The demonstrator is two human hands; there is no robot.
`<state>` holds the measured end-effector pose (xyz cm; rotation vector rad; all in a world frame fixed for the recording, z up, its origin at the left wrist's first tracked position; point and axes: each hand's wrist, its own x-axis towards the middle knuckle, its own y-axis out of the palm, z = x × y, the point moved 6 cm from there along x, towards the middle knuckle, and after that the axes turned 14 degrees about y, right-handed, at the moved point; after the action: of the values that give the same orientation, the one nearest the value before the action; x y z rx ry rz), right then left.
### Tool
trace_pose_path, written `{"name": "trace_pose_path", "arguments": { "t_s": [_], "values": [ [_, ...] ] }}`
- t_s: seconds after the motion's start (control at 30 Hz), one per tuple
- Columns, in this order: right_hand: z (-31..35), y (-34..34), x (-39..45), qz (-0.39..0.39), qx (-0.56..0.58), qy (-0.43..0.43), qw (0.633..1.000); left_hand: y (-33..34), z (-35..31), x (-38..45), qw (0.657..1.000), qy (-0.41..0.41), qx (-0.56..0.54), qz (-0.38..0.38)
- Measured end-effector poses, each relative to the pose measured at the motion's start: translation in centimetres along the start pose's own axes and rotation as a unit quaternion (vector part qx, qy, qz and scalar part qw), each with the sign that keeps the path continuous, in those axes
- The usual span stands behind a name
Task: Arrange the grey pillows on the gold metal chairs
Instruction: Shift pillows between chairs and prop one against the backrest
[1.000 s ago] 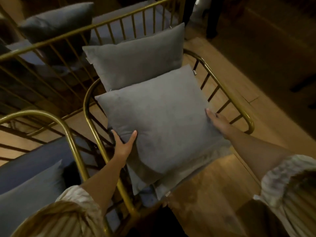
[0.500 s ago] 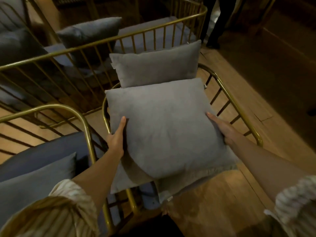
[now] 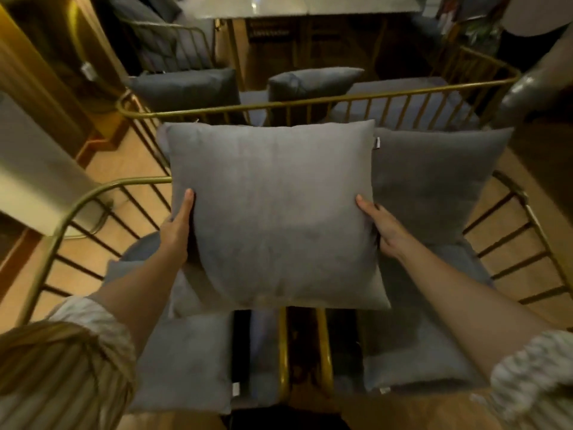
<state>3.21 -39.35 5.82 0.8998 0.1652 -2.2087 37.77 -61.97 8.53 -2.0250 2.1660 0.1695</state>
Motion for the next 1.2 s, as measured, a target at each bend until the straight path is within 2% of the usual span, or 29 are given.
{"name": "trace_pose_path", "arguments": {
  "t_s": [0.23, 0.4, 0.57, 0.73, 0.93, 1.1, 1.2],
  "values": [
    [0.1, 18.2, 1.8, 0.053, -0.027, -0.017, 0.998, -13.4, -2.2, 10.2, 1.0, -0.005, -0.007, -0.003],
    [1.5, 28.6, 3.2, 0.085, -0.003, -0.037, 0.996, -18.1, -5.2, 17.5, 1.0, 0.021, -0.01, 0.016],
    [1.2, 35.3, 6.9, 0.078, 0.023, -0.041, 0.996, -20.1, -4.7, 25.7, 0.998, 0.021, -0.021, 0.064],
    [-0.9, 38.0, 11.8, 0.075, 0.064, 0.004, 0.995, -19.6, -1.7, 30.8, 0.994, 0.026, -0.042, 0.096],
    [-5.2, 39.0, 16.9, 0.047, 0.048, 0.077, 0.995, -20.4, 5.3, 34.0, 0.993, -0.019, -0.014, 0.115],
    [-9.4, 39.0, 18.9, 0.017, -0.036, 0.145, 0.989, -22.2, 11.4, 34.9, 0.986, -0.112, 0.027, 0.118],
    [-9.5, 39.0, 19.0, -0.002, -0.066, 0.144, 0.987, -21.8, 11.3, 34.7, 0.986, -0.122, 0.044, 0.104]
  ]
}}
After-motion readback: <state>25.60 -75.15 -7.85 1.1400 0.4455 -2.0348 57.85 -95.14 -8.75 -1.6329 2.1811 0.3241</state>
